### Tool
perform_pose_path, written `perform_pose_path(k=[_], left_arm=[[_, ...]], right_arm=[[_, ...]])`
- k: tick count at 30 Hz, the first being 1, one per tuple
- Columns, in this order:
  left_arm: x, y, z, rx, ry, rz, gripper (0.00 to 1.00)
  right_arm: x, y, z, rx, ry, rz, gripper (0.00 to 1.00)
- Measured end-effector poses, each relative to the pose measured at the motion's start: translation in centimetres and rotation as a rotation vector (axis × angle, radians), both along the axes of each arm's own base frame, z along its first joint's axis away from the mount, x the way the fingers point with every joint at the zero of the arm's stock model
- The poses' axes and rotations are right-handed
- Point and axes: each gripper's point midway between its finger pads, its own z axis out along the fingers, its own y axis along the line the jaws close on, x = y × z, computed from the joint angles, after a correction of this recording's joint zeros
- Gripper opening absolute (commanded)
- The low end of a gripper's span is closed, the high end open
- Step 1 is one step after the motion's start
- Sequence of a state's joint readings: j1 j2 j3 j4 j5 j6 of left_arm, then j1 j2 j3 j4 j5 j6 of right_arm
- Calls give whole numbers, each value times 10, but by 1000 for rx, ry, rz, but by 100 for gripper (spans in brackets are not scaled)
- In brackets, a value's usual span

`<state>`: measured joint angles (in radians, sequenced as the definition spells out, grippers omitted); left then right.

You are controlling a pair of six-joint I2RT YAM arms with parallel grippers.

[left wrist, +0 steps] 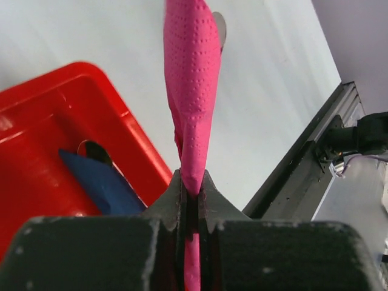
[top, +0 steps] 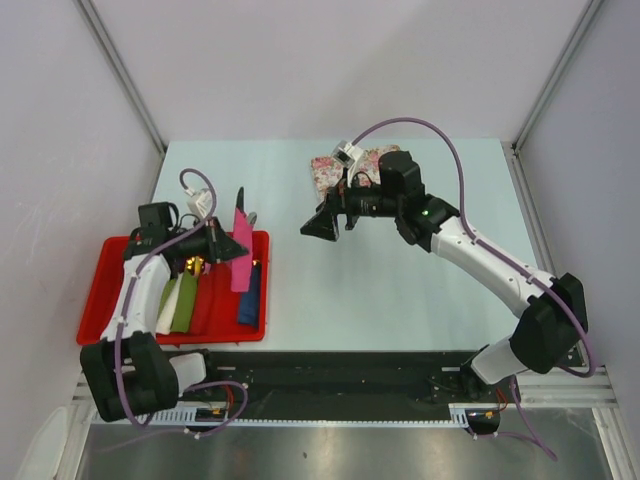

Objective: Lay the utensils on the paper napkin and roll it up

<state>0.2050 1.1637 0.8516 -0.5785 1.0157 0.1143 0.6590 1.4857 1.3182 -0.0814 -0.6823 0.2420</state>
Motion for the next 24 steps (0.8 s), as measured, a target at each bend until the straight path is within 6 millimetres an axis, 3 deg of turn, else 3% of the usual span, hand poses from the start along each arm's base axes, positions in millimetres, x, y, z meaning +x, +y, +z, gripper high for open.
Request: perform_pose_path(k=[4,10,17,24], left_arm=[[-1,12,-25,64,109,-39,0],[-23,39,-64,140,288,-91,0],[-36,60,-83,102,429,-169,0],[-50,64,-97,100,514,-239,0]], right_arm=[[2,0,-7,-15,9,-1,100],[2,0,-9,-24,5,-2,100],[4,-2,-12,-34,-1,-2,100],[8,-2,-23,-56,26,-8,100]])
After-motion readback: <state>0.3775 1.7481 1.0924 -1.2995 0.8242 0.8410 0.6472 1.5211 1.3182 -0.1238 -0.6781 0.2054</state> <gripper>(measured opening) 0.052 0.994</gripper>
